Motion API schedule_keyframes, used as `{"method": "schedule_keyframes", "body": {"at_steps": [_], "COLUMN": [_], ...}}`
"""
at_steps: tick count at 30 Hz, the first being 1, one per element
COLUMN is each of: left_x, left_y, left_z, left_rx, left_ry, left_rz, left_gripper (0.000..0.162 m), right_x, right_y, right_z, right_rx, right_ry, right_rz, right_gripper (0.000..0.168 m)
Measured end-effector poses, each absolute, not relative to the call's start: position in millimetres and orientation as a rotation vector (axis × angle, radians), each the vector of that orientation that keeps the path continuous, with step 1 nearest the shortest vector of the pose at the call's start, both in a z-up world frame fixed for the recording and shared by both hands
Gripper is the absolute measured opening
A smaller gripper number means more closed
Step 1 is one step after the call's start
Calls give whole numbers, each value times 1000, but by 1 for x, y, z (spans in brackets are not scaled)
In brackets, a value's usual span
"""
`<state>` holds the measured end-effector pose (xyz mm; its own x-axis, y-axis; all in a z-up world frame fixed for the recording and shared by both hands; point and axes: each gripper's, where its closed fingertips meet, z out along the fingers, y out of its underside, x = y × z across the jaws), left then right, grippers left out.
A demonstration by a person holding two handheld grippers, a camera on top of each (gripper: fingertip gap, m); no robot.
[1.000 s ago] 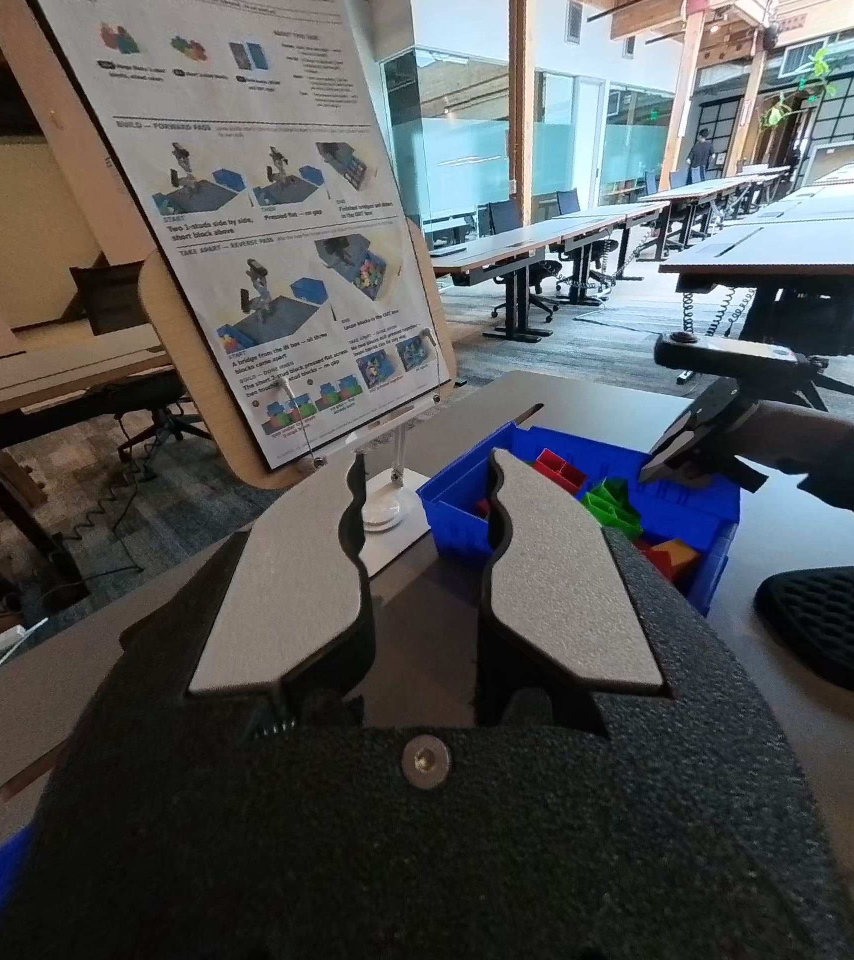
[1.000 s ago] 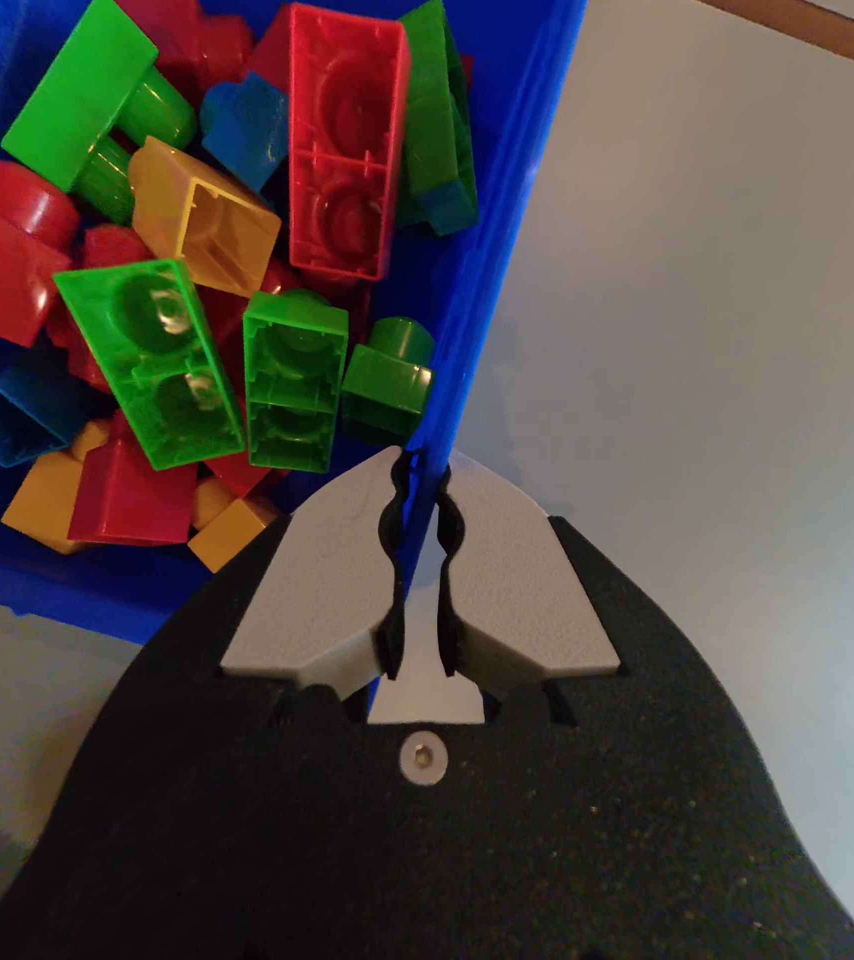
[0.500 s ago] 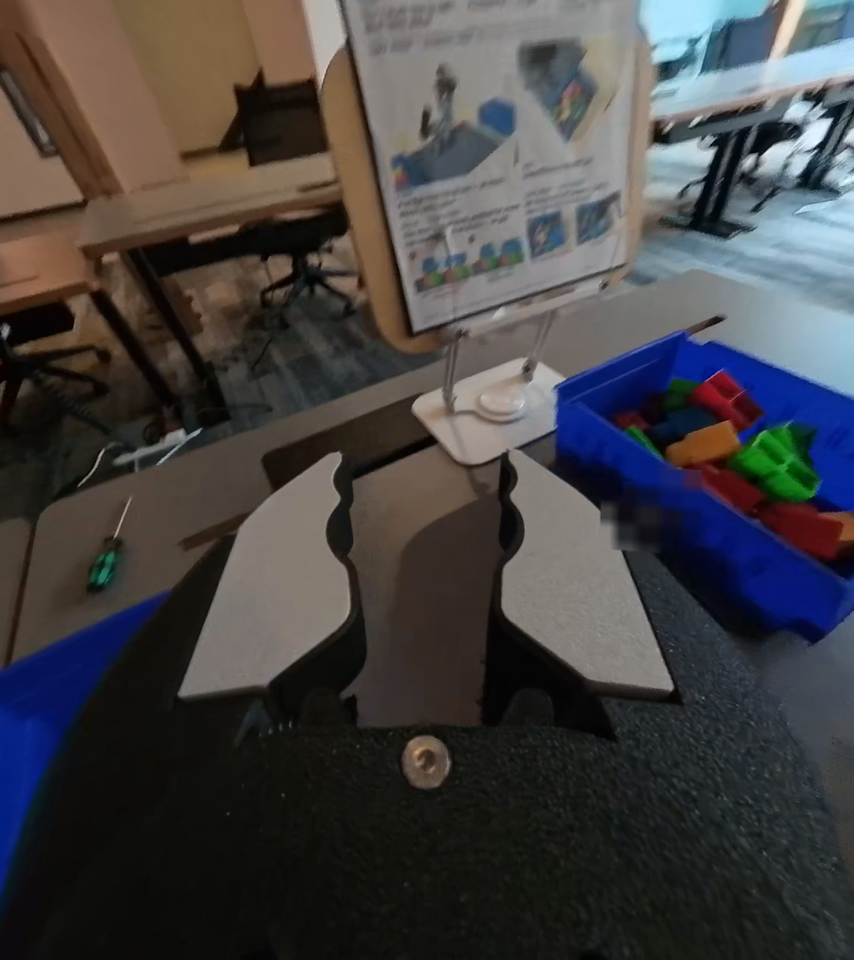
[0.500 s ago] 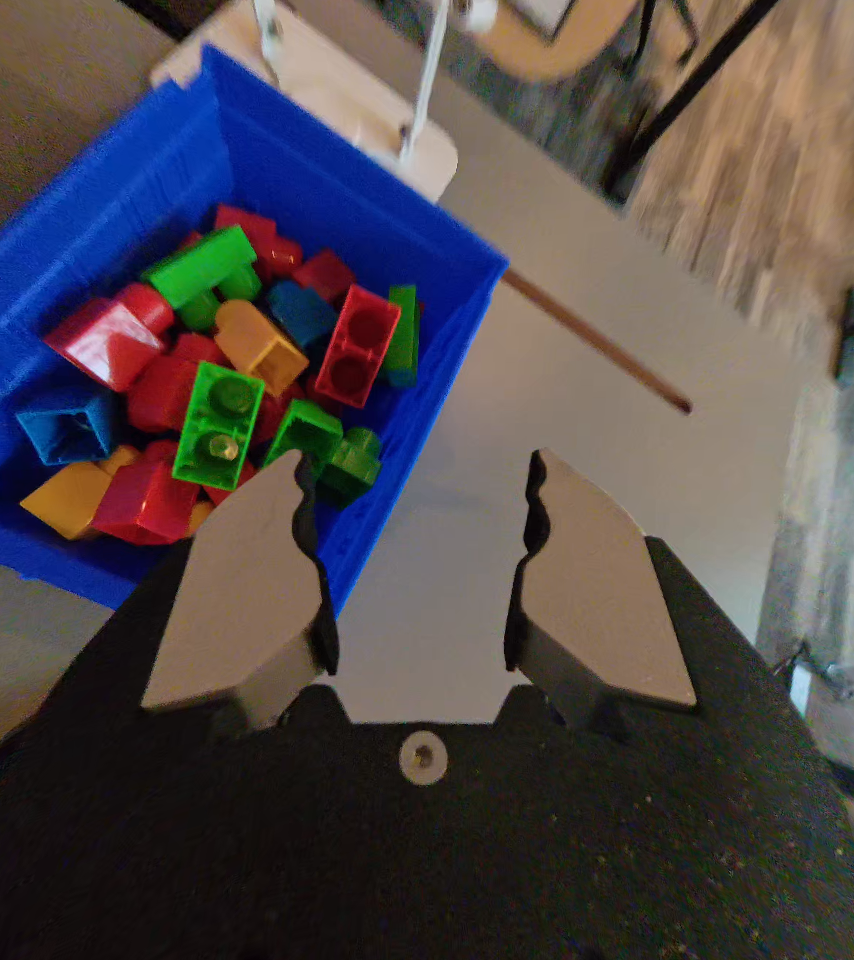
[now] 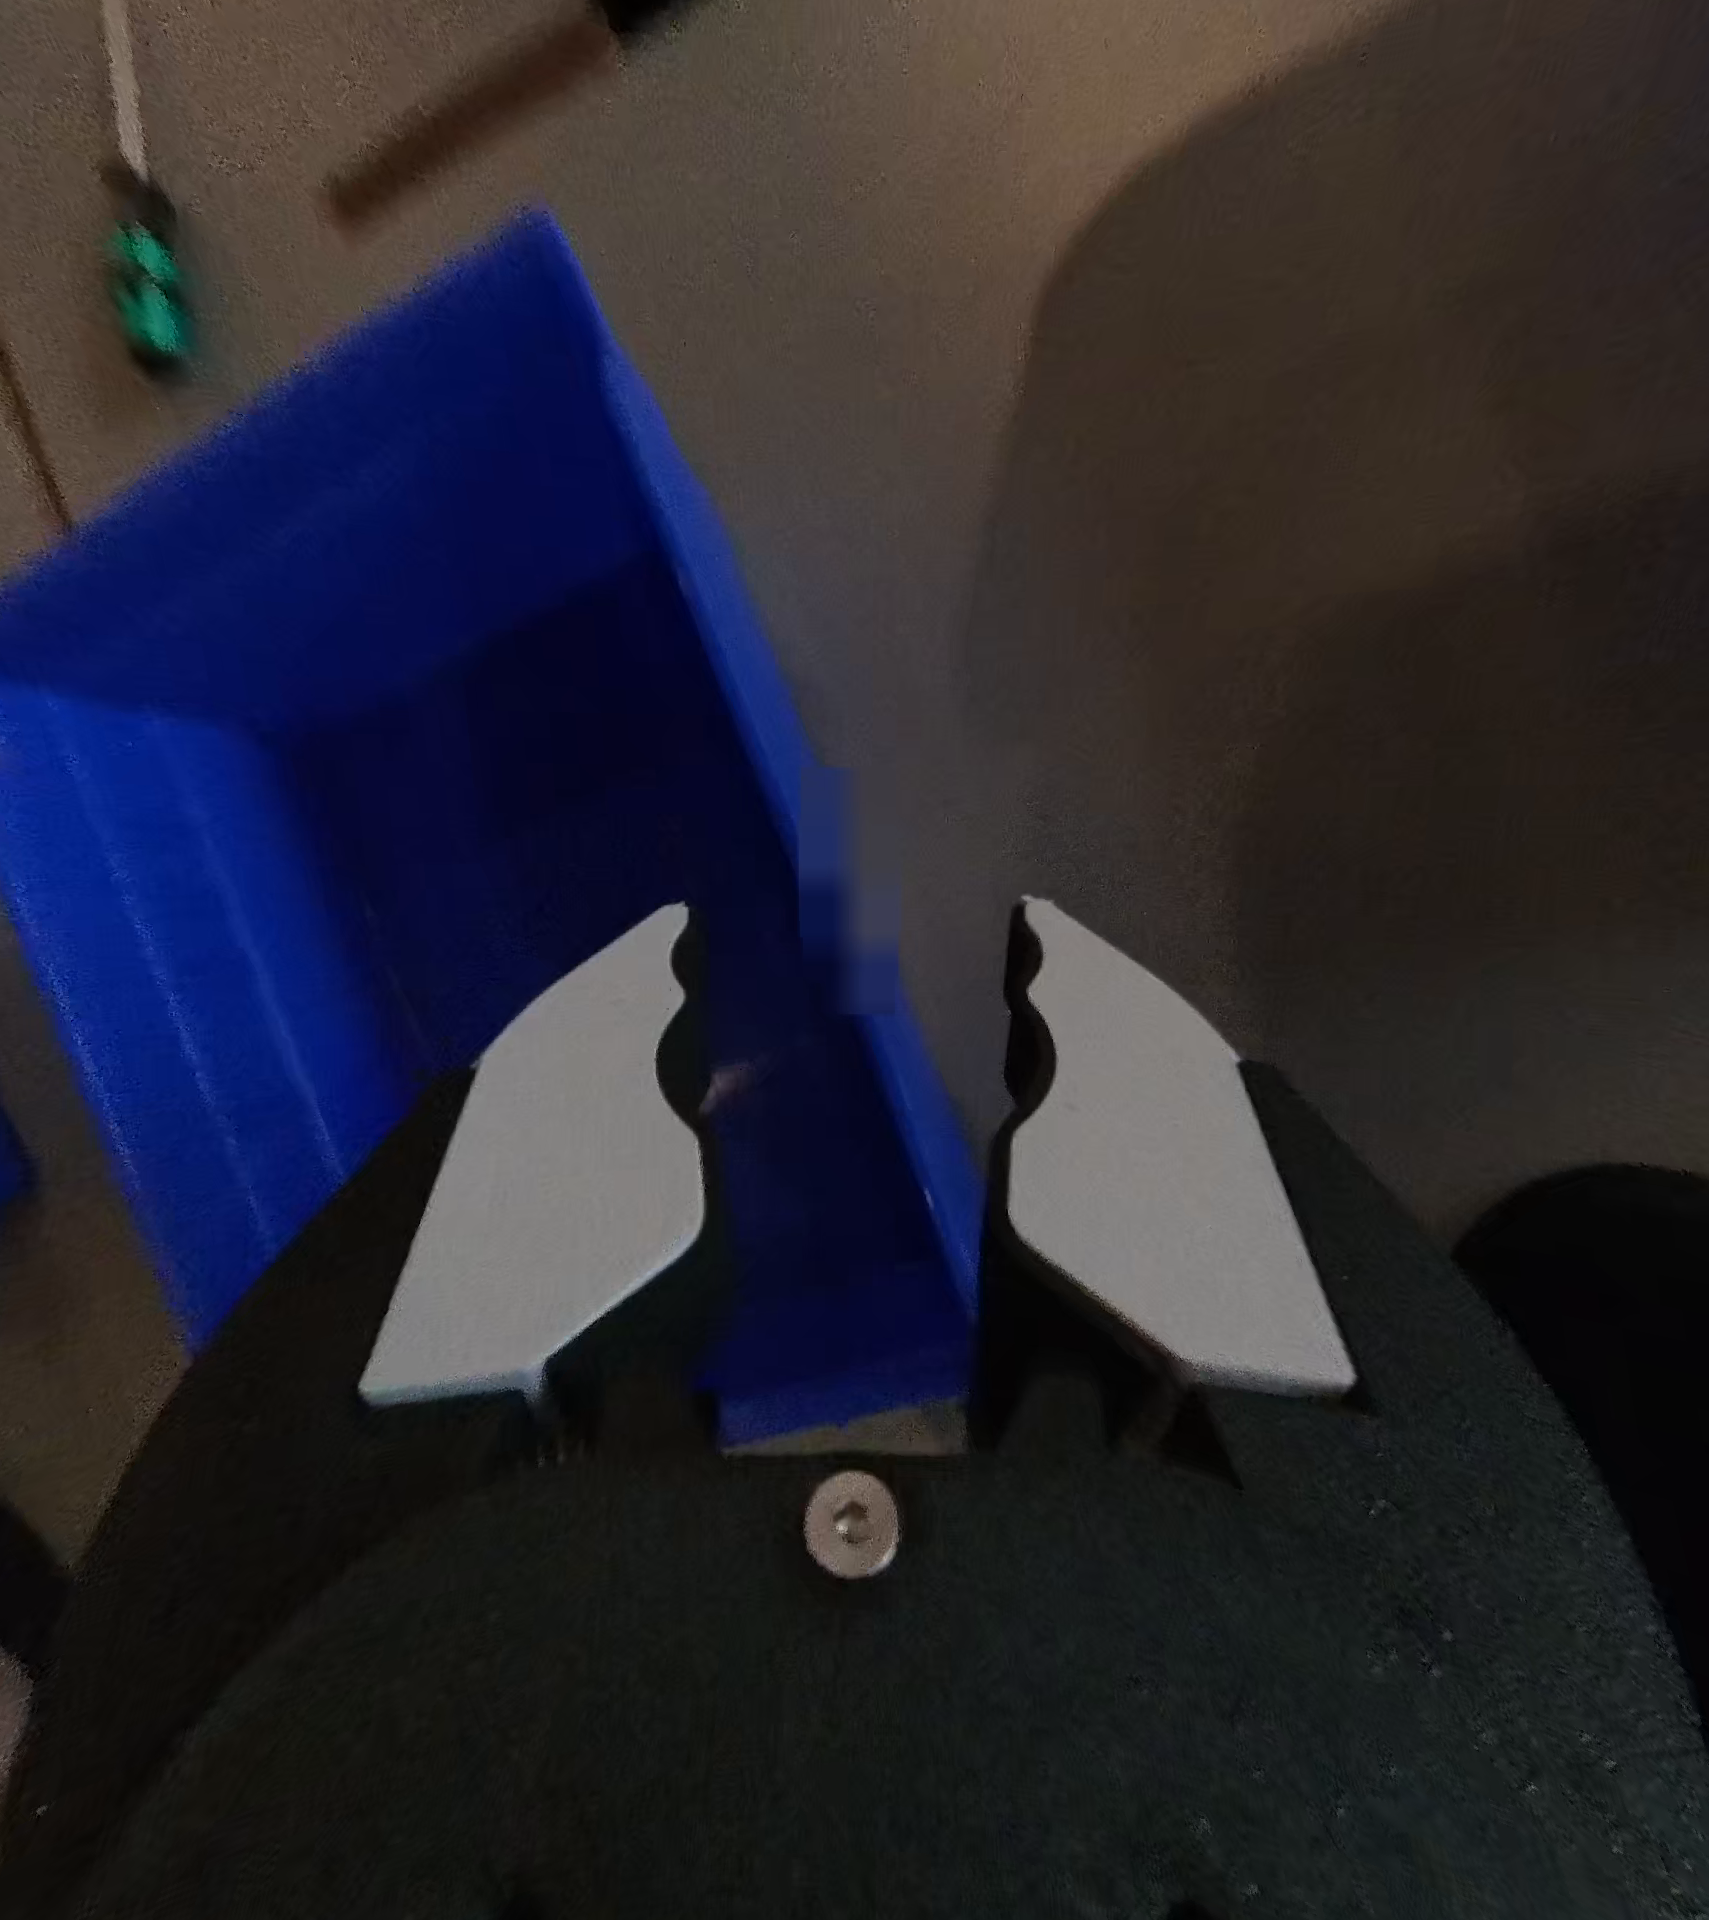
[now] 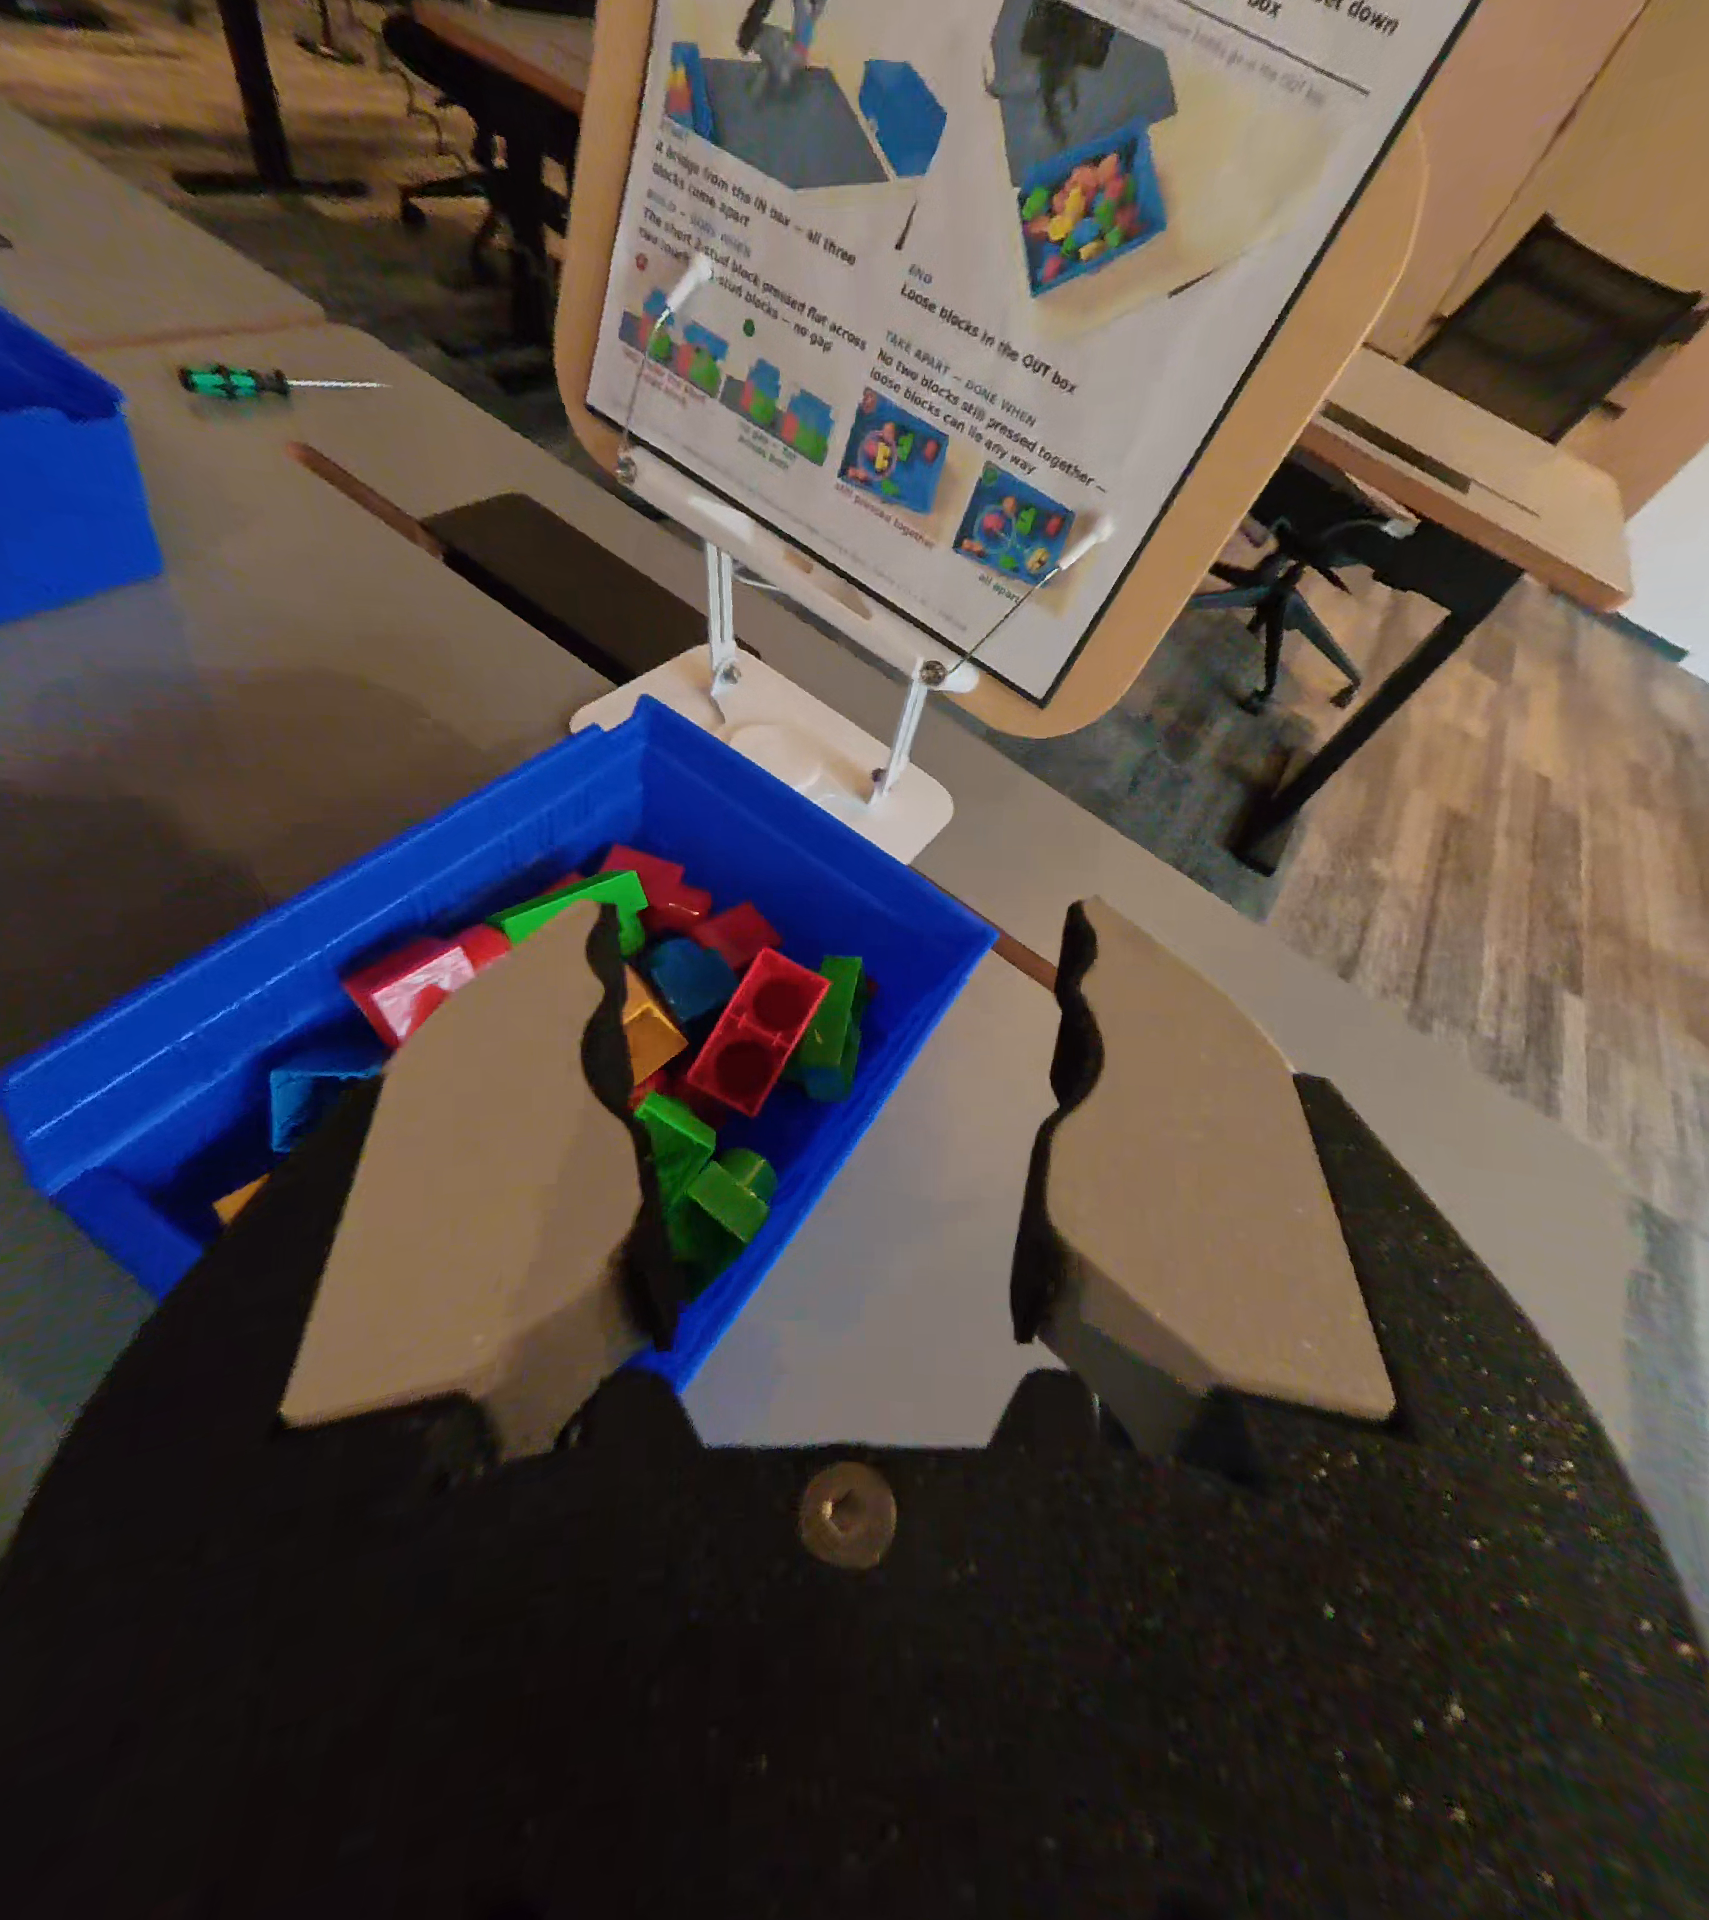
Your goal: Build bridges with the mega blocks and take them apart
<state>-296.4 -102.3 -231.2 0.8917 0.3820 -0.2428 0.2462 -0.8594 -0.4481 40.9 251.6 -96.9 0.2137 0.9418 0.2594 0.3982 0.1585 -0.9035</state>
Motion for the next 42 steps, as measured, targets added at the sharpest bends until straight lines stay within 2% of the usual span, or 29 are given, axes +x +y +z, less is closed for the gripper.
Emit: {"method": "schedule_keyframes", "body": {"at_steps": [5, 8, 10, 12, 26, 42], "left_x": [-294, -295, -295, -304, -297, -242], "left_y": [-112, -116, -113, -118, -110, -39], "left_z": [-273, -286, -292, -292, -292, -292], "left_rx": [-2777, -2817, -2817, -2826, -2833, -2877], "left_ry": [-555, -590, -594, -625, -744, -834], "left_rz": [349, 335, 294, 350, 363, 332], "left_gripper": [53, 43, 33, 8, 5, 6], "right_x": [49, 50, 50, 51, 47, 66], "right_y": [257, 257, 258, 258, 255, 257], "right_z": [-93, -93, -94, -93, -100, -98], "right_rx": [-1417, -1413, -1415, -1417, -1427, -1401], "right_ry": [-1336, -1343, -1346, -1339, -1378, -1382], "right_rz": [670, 663, 652, 655, 634, 760], "right_gripper": [77, 78, 78, 78, 77, 74]}}
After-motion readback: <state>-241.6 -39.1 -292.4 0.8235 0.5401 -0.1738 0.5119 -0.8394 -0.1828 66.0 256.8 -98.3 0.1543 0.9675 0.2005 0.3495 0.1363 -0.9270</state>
